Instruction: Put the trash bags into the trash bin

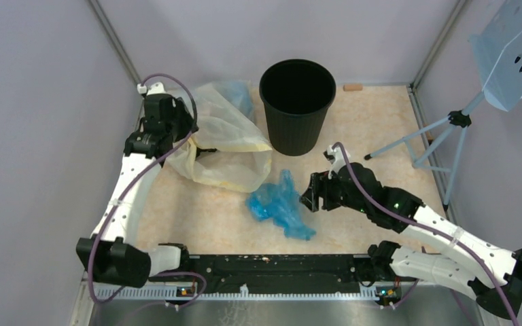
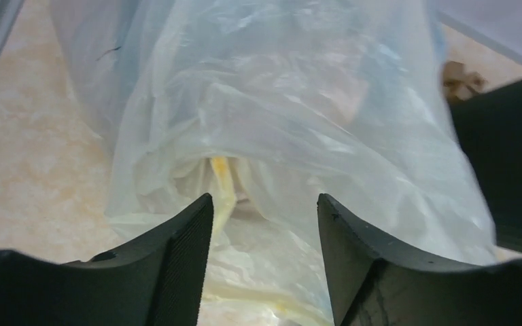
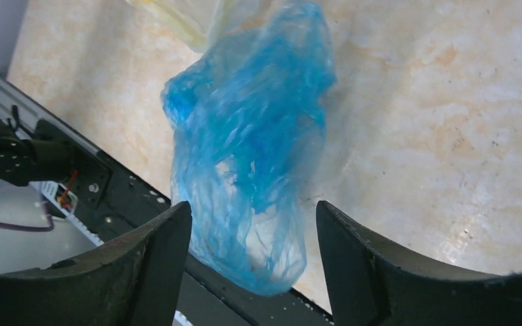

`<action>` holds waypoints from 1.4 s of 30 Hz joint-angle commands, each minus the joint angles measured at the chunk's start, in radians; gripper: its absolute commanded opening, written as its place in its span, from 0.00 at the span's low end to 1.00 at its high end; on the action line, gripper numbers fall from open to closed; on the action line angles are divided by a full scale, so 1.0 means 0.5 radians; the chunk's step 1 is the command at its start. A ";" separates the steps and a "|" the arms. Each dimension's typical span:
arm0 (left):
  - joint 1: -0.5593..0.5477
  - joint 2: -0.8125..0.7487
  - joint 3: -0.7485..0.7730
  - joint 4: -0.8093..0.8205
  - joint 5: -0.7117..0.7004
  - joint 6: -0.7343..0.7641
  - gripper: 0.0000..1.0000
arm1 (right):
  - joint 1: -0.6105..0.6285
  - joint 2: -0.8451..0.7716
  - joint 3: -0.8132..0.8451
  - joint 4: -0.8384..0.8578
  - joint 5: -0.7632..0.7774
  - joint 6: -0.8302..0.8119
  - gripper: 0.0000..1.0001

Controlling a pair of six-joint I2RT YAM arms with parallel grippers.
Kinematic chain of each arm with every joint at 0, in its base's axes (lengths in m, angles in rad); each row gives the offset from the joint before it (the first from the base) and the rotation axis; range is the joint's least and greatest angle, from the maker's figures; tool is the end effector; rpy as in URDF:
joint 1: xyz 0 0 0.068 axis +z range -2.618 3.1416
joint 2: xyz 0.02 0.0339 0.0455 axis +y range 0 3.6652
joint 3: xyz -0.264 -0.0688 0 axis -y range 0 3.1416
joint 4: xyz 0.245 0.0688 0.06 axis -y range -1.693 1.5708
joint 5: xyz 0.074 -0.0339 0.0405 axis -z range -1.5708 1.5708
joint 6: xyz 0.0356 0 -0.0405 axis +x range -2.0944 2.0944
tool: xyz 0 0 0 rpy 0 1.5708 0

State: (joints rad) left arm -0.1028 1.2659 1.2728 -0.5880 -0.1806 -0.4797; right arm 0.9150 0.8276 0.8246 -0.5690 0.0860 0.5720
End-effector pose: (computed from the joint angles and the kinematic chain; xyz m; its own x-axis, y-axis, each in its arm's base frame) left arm 0.2757 -0.0220 0.3672 -0.4621 -0.4087 -0.7870 -0.2949 0.9078 -0.2983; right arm 0.1113 0.1397 0.3079 -0.6811 -0.0009 -0.7321 -0.4482 0.7912 0.4161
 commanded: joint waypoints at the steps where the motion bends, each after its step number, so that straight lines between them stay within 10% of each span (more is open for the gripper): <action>1: -0.049 -0.233 0.093 -0.141 0.227 -0.019 0.67 | -0.005 -0.090 -0.075 -0.053 0.092 0.014 0.71; 7: -0.147 -0.388 -0.217 0.478 1.126 -0.300 0.45 | -0.005 -0.048 -0.158 0.056 0.057 0.057 0.73; 19: -0.695 0.398 -0.132 0.981 1.020 -0.314 0.22 | -0.005 0.090 -0.425 0.591 -0.133 0.080 0.85; 30: -0.024 0.521 -0.763 1.051 0.680 -0.263 0.14 | -0.001 0.386 -0.392 0.743 -0.043 0.211 0.90; 37: 0.182 0.532 -0.798 0.940 0.679 -0.165 0.11 | 0.020 0.572 -0.382 0.951 -0.158 0.218 0.75; 42: 0.114 0.291 -0.778 0.969 1.282 -0.004 0.39 | 0.020 0.598 -0.374 1.012 -0.229 0.214 0.44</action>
State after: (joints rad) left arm -0.0158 1.5372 0.8581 -0.1432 0.2211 -0.5537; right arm 0.9165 1.1225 0.6029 -0.1463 0.0124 0.6758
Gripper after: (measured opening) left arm 0.297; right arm 0.548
